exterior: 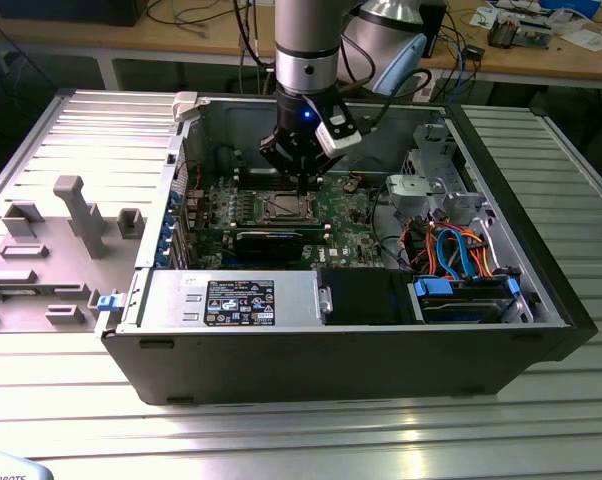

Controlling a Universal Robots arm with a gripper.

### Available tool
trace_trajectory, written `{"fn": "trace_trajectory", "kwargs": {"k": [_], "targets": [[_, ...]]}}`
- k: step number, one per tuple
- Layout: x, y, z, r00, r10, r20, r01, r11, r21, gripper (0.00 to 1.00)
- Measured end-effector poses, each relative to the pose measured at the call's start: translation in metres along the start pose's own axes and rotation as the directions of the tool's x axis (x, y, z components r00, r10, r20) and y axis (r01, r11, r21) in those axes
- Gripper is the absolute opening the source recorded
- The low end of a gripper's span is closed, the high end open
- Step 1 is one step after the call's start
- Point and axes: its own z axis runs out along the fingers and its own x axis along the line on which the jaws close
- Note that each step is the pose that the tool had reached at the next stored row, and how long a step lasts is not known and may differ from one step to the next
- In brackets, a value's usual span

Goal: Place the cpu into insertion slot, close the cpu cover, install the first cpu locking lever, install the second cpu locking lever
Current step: 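Install the second cpu locking lever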

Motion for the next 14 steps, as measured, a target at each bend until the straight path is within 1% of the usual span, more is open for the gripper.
{"fn": "trace_trajectory", "kwargs": {"k": [1, 3, 5, 6, 7, 8, 10, 12, 14], "targets": [[0.0, -0.002, 0.0, 1.0, 0.0, -0.0001, 0.0, 1.0, 0.0002, 0.11], [0.0, -0.0025, -0.0012, 1.0, 0.0, -0.0003, 0.0, 1.0, 0.0006, 0.11], [-0.0007, -0.0027, -0.005, 1.0, 0.003, -0.0002, -0.003, 1.0, 0.0032, 0.11], [-0.0014, -0.0028, -0.0099, 1.0, 0.008, -0.0003, -0.008, 1.0, 0.004, 0.11], [-0.0016, -0.0029, -0.0126, 1.0, 0.01, -0.0003, -0.01, 0.9999, 0.0041, 0.11], [-0.0017, -0.003, -0.0136, 0.9999, 0.01, -0.0003, -0.01, 0.9999, 0.0048, 0.11], [-0.002, -0.003, -0.0143, 0.9999, 0.011, -0.0003, -0.011, 0.9999, 0.0085, 0.11], [-0.002, -0.0042, -0.0142, 0.9999, 0.012, -0.0003, -0.012, 0.9999, 0.0093, 0.11], [-0.002, -0.0068, -0.0142, 0.9999, 0.012, -0.0004, -0.012, 0.9999, 0.0105, 0.11]]}}
